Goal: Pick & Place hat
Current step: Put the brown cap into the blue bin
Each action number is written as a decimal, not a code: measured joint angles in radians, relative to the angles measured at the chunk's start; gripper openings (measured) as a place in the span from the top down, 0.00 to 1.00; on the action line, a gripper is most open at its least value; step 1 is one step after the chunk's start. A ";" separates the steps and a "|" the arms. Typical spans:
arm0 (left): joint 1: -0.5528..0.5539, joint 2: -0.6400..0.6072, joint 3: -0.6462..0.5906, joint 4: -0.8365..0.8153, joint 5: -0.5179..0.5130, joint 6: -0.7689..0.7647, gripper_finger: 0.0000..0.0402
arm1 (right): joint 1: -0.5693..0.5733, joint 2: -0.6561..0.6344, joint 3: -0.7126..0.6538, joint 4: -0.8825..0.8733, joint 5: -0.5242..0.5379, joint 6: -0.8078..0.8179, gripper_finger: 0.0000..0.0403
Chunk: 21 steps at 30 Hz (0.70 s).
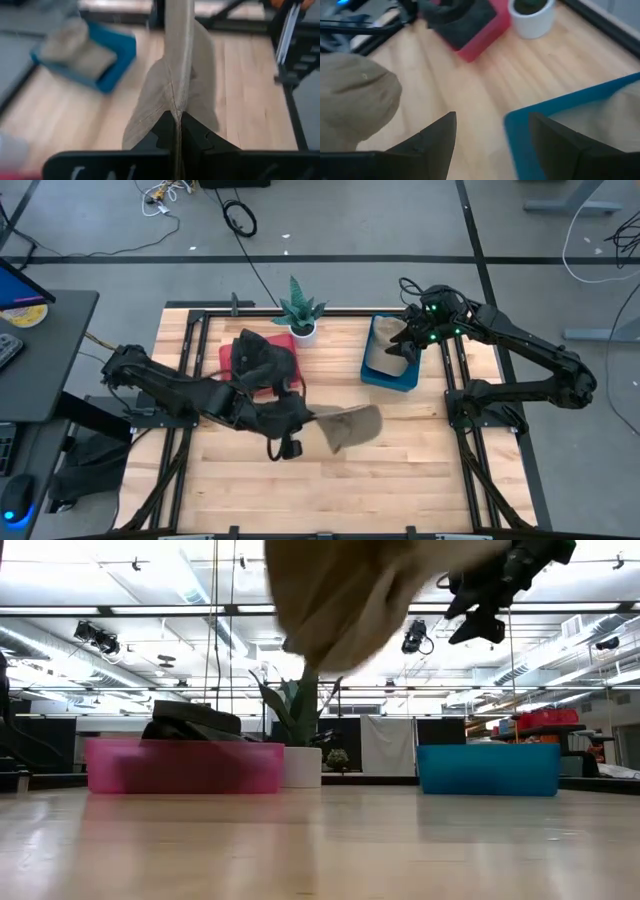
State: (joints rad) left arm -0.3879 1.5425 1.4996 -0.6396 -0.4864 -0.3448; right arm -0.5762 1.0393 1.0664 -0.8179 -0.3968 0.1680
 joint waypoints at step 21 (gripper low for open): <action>-0.042 -0.002 0.374 0.321 -0.037 0.847 0.97 | 0.000 0.000 0.000 0.271 -0.497 0.282 0.38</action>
State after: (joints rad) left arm -0.4301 1.5410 1.8736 -0.3187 -0.5236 0.5022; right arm -0.5758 1.0393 1.0664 -0.5469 -0.8938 0.4495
